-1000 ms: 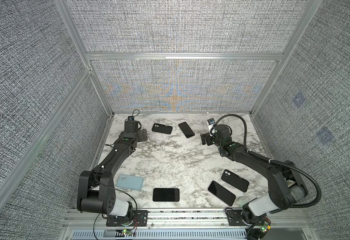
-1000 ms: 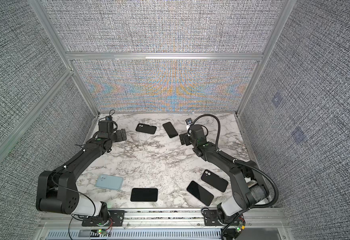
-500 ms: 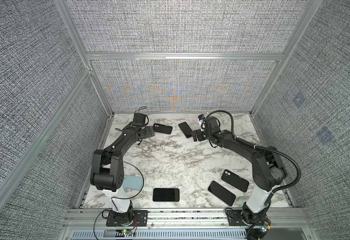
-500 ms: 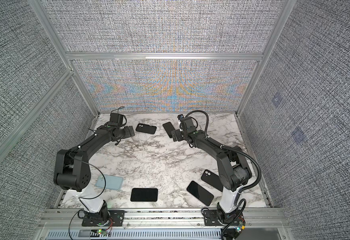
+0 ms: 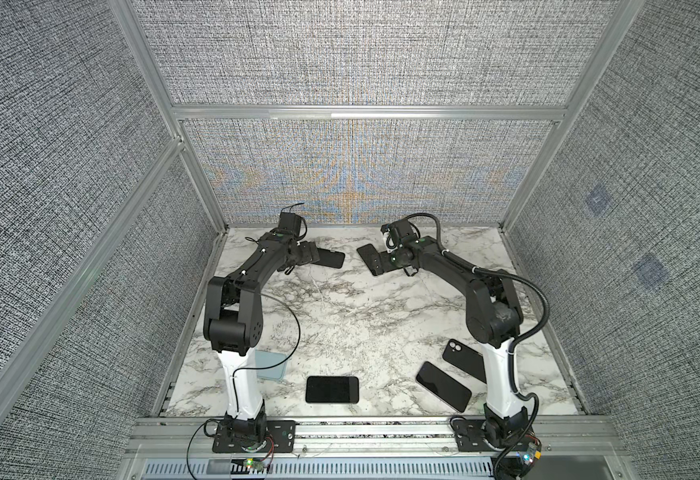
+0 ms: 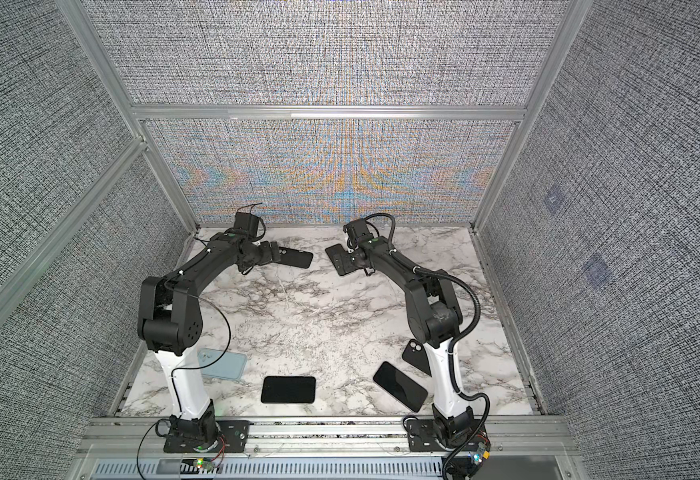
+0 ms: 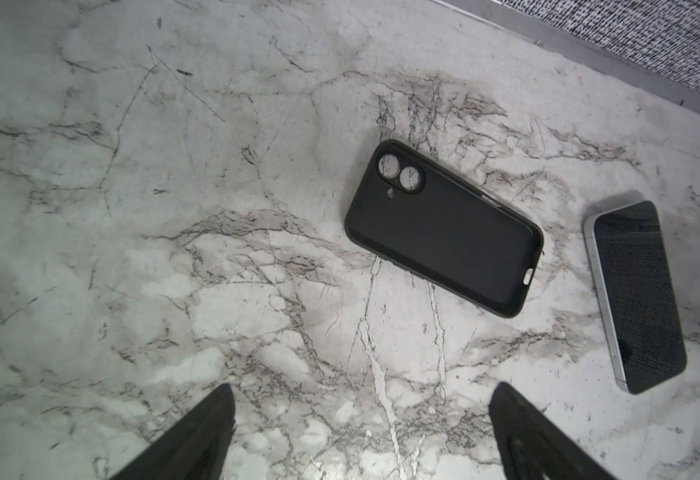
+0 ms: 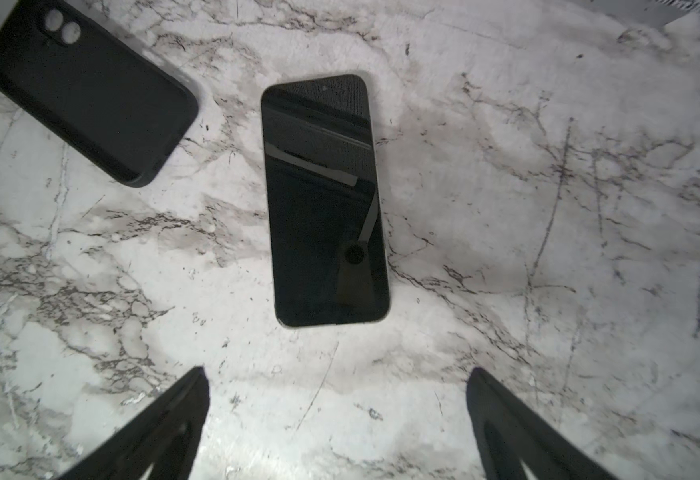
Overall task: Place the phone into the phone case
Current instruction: 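Lower the left gripper over the black case while the right gripper descends over the phone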
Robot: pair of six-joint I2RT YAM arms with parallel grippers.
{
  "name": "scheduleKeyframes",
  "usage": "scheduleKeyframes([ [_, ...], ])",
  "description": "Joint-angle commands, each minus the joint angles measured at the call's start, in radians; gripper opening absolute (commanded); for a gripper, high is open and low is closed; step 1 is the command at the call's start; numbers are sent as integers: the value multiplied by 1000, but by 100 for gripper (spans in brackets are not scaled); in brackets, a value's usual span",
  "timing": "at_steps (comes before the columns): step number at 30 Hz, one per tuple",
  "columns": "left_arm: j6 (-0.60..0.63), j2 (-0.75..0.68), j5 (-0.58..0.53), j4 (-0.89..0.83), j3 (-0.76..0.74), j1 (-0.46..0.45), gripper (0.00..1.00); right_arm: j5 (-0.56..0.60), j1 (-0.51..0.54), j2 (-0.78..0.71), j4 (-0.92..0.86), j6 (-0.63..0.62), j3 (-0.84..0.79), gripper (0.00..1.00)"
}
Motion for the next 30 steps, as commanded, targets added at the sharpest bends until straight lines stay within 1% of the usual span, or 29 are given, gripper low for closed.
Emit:
scheduleKeyframes([
  [1,12,31,20,-49,33,-1,97,-16,0,69,-138,-9,98,99],
  [5,6,90,34,-114,111,2,96,-21,1,152,-227,-26,229,99],
  [8,8,118,36,-137,147,2,96,-18,3,192,-251,-37,282,99],
  [20,26,160,52,-173,192,6,96,-13,5,310,-322,-51,459,99],
  [27,26,174,60,-195,205,9,93,-7,7,401,-382,-37,599,99],
  [30,20,184,80,-204,214,12,93,1,6,425,-391,-35,636,99],
])
